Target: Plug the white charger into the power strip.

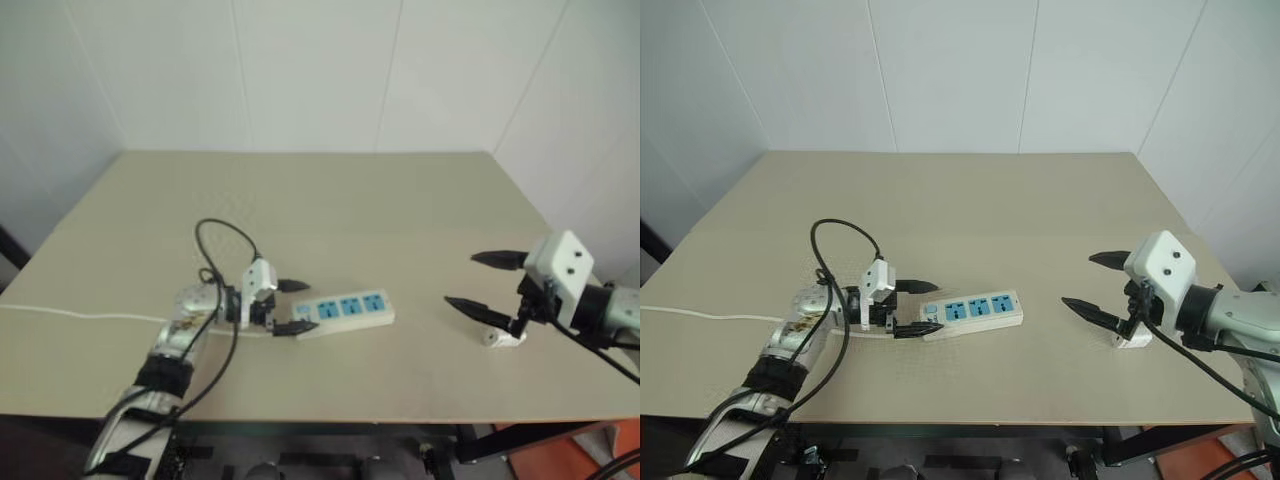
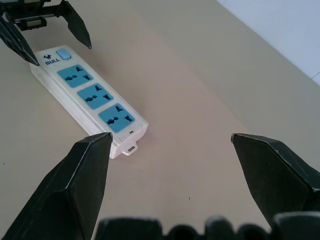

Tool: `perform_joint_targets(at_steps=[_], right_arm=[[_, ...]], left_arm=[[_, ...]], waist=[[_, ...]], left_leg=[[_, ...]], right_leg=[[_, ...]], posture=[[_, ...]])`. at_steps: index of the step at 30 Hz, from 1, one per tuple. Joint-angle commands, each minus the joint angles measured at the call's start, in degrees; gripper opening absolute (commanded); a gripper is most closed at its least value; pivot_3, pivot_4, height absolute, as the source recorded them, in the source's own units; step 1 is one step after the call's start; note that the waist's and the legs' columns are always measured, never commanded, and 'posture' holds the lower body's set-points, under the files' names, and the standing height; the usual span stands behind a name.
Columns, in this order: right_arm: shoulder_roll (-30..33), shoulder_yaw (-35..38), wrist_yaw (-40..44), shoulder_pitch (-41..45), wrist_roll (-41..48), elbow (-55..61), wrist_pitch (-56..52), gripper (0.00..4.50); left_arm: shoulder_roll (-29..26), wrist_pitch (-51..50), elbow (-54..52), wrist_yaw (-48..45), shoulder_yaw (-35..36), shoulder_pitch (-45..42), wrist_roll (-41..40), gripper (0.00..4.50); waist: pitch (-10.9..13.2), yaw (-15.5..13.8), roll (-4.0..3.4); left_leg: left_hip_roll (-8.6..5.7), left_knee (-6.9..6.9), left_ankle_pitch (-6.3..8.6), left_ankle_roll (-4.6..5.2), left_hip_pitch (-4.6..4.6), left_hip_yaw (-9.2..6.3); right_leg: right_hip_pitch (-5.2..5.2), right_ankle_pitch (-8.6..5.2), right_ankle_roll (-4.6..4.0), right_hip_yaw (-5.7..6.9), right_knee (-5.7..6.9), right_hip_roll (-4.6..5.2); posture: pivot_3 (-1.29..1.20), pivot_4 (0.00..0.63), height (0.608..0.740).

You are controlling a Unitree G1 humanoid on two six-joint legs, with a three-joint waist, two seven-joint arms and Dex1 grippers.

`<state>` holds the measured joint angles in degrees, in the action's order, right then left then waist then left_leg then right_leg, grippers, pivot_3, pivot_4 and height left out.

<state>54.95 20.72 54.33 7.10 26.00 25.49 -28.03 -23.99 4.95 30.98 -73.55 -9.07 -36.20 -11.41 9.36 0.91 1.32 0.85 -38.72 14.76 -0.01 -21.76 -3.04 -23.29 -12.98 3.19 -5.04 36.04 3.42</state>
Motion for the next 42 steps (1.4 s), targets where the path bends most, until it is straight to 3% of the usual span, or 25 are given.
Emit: perform_joint_targets(at_steps=[1, 12, 16, 24, 29, 42], right_arm=[[0.9, 1.7, 0.2, -0.2, 0.7, 1.8, 0.6, 4.5], [0.8, 2.8, 0.2, -1.5, 1.5, 3.9, 0.2, 4.5], [1.2, 3.3, 0.4, -1.5, 1.5, 4.0, -0.1, 4.5], [1.3, 4.2, 0.4, -1.8, 1.9, 4.9, -0.8, 4.5], [1.5, 4.9, 0.2, -1.5, 2.3, 5.1, -1.0, 4.5], [1.9, 4.1, 0.7, -0.7, 2.4, 3.2, -0.1, 4.5]], left_arm=[[0.8, 5.3, 4.1, 0.0, -0.7, -1.7, 2.2, 4.48], [6.7, 12.1, 14.7, 4.3, 1.4, -4.0, 2.9, 4.48], [8.5, 10.6, 15.3, 1.2, 2.2, -4.1, 1.3, 4.48], [8.1, 11.8, 17.2, -0.7, 0.0, -4.0, 5.1, 4.48], [7.3, 13.6, 19.8, 0.0, -0.2, -4.2, 6.6, 3.28], [6.8, 13.9, 14.7, -3.4, -0.3, -2.5, 4.3, 3.29]], waist=[[0.0, 0.0, 0.0], [0.0, -0.4, 0.0], [0.0, -0.6, 0.0], [0.0, -0.5, 0.0], [0.0, -0.3, -0.01], [0.0, 0.2, -0.02]], left_leg=[[0.0, 0.0, 0.0, 0.0, -0.01, 0.0], [-0.02, -0.05, 0.01, 0.02, -0.04, -0.03], [-0.04, -0.07, 0.01, 0.02, -0.06, -0.04], [-0.04, -0.06, 0.01, 0.02, -0.03, -0.04], [-0.03, -0.04, 0.02, 0.02, 0.08, -0.03], [-0.01, 0.01, 0.02, 0.03, 0.23, -0.02]], right_leg=[[0.0, 0.0, 0.0, 0.0, 0.0, 0.0], [0.02, 0.0, 0.02, 0.02, 0.01, 0.02], [0.03, 0.0, 0.05, 0.02, 0.0, 0.04], [0.04, 0.0, 0.05, 0.02, 0.0, 0.03], [0.15, 0.0, 0.05, 0.02, 0.0, 0.03], [0.21, -0.02, 0.05, -0.01, 0.03, -0.01]], posture=[[0.0, 0.15, 0.74], [0.0, 0.15, 0.74], [0.0, 0.15, 0.74], [0.0, 0.15, 0.74], [0.0, 0.15, 0.74], [0.0, 0.15, 0.74]])
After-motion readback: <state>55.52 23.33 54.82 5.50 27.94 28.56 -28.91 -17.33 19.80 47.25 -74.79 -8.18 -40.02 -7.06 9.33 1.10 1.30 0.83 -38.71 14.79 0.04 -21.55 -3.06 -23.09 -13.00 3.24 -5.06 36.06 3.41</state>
